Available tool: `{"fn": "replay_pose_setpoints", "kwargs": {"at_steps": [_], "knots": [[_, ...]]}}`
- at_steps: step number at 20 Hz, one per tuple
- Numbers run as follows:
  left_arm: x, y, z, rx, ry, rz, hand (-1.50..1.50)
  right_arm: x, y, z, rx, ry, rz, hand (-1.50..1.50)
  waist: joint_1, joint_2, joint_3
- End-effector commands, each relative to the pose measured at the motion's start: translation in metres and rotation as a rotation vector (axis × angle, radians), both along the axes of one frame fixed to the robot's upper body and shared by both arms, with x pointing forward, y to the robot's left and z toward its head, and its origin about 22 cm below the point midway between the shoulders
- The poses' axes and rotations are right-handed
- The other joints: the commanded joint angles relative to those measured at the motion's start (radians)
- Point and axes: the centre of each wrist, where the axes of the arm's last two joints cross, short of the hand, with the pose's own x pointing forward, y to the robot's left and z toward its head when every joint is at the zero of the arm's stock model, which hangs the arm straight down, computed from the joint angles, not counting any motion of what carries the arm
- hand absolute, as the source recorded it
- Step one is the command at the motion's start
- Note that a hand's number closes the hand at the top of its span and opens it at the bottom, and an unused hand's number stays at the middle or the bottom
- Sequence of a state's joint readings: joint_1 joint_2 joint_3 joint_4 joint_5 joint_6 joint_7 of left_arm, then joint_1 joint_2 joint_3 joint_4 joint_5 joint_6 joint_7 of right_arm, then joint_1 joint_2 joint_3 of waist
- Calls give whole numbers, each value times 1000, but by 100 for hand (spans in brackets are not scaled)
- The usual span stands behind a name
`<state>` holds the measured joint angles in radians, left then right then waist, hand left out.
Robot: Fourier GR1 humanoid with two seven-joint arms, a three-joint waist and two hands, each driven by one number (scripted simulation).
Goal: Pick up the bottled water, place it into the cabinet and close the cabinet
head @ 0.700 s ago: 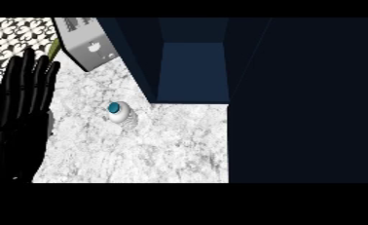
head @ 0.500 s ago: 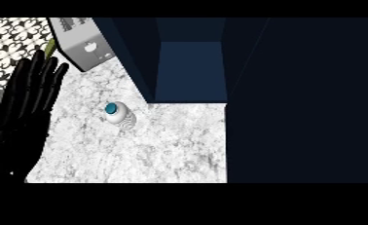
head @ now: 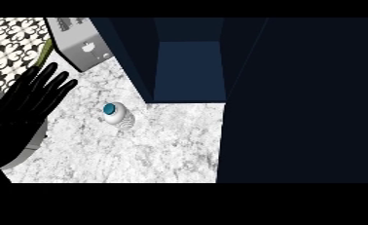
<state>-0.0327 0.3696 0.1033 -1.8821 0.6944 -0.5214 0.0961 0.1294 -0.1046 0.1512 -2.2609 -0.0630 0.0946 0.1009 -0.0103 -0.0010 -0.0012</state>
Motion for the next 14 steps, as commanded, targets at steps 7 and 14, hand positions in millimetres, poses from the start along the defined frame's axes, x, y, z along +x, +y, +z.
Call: {"fn": "replay_pose_setpoints", "kwargs": {"at_steps": [7,14], "knots": [[4,68,19,-5,109,-80,-150,-46,27,29,35,14,20,-150,7,-1,1],[11,50,29,67,121,-65,-150,-34,31,24,34,42,31,-150,7,0,2]]}}
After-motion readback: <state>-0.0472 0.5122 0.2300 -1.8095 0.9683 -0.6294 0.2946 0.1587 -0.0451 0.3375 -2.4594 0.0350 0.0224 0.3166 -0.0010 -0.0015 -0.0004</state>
